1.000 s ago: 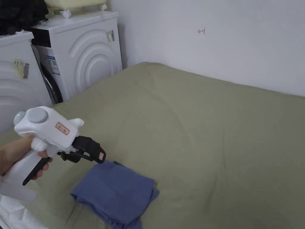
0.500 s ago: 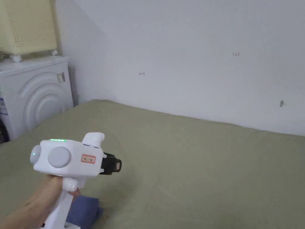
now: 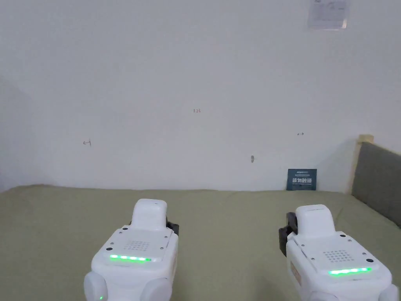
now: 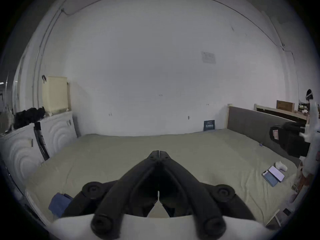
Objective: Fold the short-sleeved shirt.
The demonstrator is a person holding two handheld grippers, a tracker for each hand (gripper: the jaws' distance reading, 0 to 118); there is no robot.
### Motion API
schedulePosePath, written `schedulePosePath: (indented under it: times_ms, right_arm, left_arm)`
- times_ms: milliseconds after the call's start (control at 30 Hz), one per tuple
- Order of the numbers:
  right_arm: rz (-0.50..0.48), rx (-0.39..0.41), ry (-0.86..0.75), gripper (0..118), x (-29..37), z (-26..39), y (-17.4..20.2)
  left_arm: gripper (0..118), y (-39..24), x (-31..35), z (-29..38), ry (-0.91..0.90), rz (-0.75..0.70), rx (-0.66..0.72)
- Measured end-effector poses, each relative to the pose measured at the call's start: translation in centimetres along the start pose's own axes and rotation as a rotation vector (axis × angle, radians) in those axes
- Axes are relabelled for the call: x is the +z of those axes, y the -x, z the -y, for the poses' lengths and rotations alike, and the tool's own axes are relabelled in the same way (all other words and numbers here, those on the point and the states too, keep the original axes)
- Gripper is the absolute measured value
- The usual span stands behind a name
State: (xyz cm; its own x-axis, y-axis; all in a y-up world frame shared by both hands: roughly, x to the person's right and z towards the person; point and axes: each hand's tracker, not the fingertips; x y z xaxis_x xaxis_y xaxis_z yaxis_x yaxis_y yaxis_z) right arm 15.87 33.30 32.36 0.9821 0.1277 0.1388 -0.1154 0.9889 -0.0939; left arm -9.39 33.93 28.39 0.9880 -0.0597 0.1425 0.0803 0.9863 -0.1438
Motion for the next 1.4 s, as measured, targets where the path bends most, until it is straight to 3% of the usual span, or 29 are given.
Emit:
schedulePosePath:
  times_ms: [533,567,600,633,667,700,767,1300,1400]
  right_arm:
    - [-0.034,-0.027,-0.045,0,0.9,-0.8,0.9]
    - [-0.028,-0.023,-0.044,14,0.9,-0.9,0.9]
    - [-0.029,-0.021,-0.045,43,1.0,-1.0,0.9]
    - [-0.029,-0.022,-0.041,83,0.8,-1.1,0.7]
    - [-0.021,-0.023,-0.026,117,0.5,-1.0,0.6]
    - [-0.047,-0.038,-0.12,114,0.9,-1.5,0.7]
    - [-0.025,-0.042,-0.046,118,0.9,-0.5,0.6]
    - [-0.027,-0.038,-0.046,118,1.8,-0.5,0.5]
    - [-0.026,-0.038,-0.034,118,1.8,-0.4,0.4]
  left_arm:
    - [3,1.9,-0.2,-0.5,0.043,0.014,0.038]
    - [10,1.7,-0.2,-0.4,0.048,0.013,0.034]
    - [23,1.6,-0.2,-0.3,0.044,-0.012,0.03]
    - [51,1.6,-0.3,-0.2,0.028,-0.031,0.039]
    - [100,1.7,-0.6,-0.2,0.03,-0.029,0.05]
    - [118,1.9,-0.7,-0.1,0.04,-0.035,0.056]
    - [118,1.9,-0.4,0.0,0.022,-0.032,0.059]
    - [118,2.0,0.9,0.2,-0.036,-0.021,0.002]
    - [118,1.8,0.6,-0.8,0.04,0.002,0.041]
